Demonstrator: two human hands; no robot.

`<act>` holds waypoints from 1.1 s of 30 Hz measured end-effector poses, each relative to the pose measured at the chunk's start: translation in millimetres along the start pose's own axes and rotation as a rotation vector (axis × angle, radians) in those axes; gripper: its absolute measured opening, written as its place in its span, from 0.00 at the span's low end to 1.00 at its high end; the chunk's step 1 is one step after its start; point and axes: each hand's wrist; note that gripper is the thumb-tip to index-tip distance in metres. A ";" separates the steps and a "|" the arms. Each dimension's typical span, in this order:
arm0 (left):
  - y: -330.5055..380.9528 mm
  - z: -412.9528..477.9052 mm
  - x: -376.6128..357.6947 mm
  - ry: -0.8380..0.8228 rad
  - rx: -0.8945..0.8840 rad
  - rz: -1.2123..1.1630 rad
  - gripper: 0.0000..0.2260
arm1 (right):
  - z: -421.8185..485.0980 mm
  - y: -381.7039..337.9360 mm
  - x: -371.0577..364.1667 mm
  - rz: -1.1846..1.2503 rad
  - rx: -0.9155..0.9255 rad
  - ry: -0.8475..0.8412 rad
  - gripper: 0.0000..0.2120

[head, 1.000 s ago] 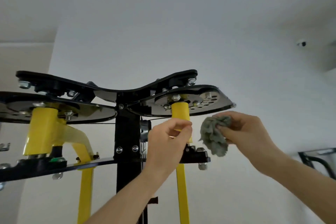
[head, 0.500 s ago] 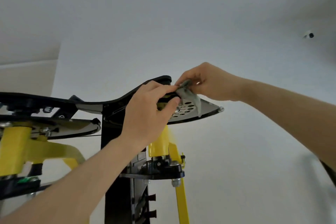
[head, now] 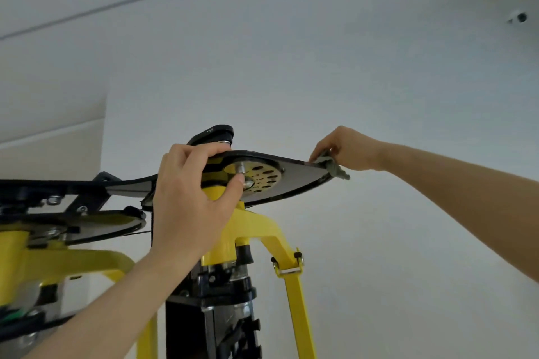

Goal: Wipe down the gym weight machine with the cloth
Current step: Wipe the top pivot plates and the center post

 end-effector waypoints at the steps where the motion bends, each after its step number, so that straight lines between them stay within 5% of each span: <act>1: 1.5 -0.2 -0.7 0.005 0.014 -0.009 0.18 | 0.3 4.6 -0.9 0.011 0.001 0.019 0.29; 9: 10.6 2.3 -8.0 0.071 0.077 -0.011 0.16 | -16.7 -18.5 -11.5 0.456 0.196 0.008 0.12; 17: 17.4 6.5 -8.0 0.064 0.118 0.057 0.14 | -23.5 -66.3 -28.7 0.630 0.437 0.021 0.10; 23: 18.9 12.1 1.9 0.020 0.111 0.023 0.13 | -27.9 -40.5 -18.7 0.546 0.357 0.043 0.09; 28: 23.0 13.0 3.3 0.010 0.140 0.043 0.13 | -43.3 0.6 -16.4 0.440 0.202 0.220 0.12; 33: 26.4 12.9 2.2 0.008 0.147 0.090 0.13 | -59.0 25.1 -23.5 0.678 0.028 0.304 0.12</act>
Point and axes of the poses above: each hand's wrist, its own z-axis towards the middle knuckle, its own x-axis out of the back of the hand, y = z × x, and after that the axes turned 11 degrees about z, right-handed
